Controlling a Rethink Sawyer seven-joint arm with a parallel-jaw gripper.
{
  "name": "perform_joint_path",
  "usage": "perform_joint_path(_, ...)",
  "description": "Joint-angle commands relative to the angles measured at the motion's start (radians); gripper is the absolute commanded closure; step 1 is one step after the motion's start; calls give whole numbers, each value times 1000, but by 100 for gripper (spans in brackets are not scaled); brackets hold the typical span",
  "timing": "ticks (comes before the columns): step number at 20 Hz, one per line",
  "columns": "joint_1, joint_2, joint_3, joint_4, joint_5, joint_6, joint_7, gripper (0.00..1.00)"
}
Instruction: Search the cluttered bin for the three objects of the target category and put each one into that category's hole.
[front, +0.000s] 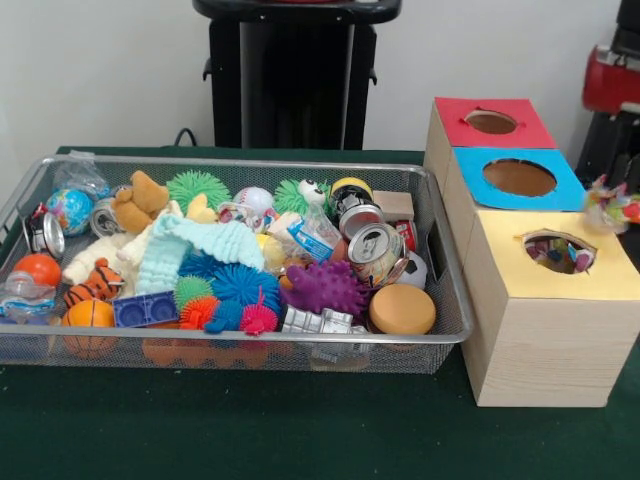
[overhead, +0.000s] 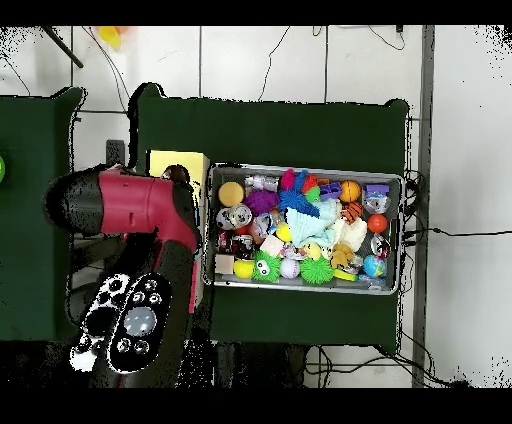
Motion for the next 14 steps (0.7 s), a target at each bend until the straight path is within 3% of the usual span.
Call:
perform_joint_path(1,-15,-23,27,127,50,99,287,100)
perform_joint_path(14,-102,-13,30,59,-8,99,172,100)
